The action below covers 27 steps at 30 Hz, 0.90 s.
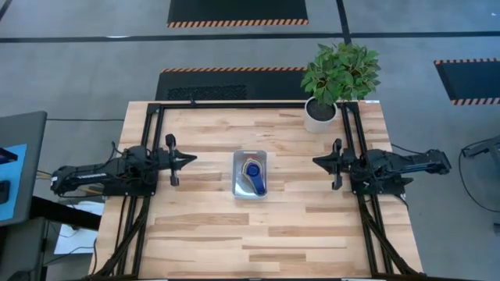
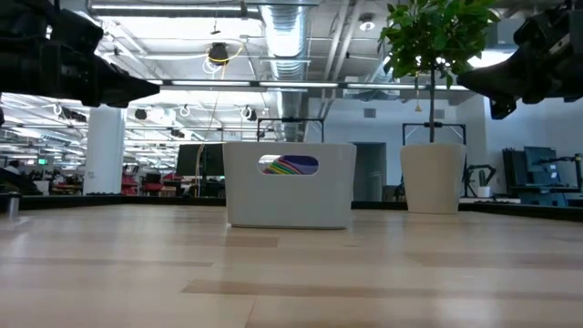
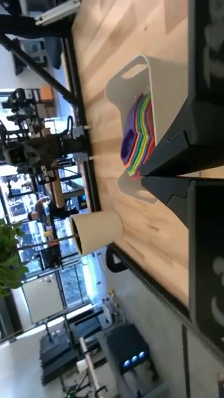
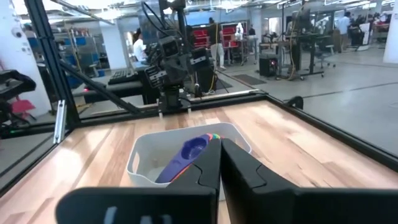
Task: Nest measuring cups in basket
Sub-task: Return to Home Position
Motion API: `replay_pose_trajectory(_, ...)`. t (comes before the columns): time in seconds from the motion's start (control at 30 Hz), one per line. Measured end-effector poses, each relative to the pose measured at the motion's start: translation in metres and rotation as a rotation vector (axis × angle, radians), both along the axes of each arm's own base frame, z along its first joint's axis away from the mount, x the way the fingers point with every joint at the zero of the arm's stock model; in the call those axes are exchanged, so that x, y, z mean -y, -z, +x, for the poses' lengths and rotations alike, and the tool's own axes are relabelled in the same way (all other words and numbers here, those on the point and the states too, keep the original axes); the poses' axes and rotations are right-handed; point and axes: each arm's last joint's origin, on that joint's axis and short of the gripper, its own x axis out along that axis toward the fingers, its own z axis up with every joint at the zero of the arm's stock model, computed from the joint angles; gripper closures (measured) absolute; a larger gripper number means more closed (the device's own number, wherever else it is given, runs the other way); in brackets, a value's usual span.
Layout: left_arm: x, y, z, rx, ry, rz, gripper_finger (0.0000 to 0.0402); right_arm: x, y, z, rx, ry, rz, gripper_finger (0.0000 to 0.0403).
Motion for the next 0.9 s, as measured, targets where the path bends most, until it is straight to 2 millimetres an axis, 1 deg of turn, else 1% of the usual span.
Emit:
replay_pose_trajectory(0.2,0.0,0.0001,0.0,0.022,-0.002,-0.129,0.0401,0.0,0.0002,0.0,-0.001,0.0,0.0,0.0366)
replay_pose_trajectory(0.3,0.0,0.0001,0.0,0.027,-0.003,-0.16,0.0401,0.0,0.0002,0.0,-0.001,0.0,0.0,0.0369)
replay_pose_trajectory(0.6,0.0,0.0001,0.0,0.029,-0.003,-0.167,0.0401,0.0,0.0002,0.0,-0.001,0.0,0.0,0.0376)
replay_pose_trajectory(0.9,0.0,0.0001,0.0,0.029,-0.003,-0.167,0.0401,0.0,0.0003,0.0,-0.001,0.0,0.0,0.0365)
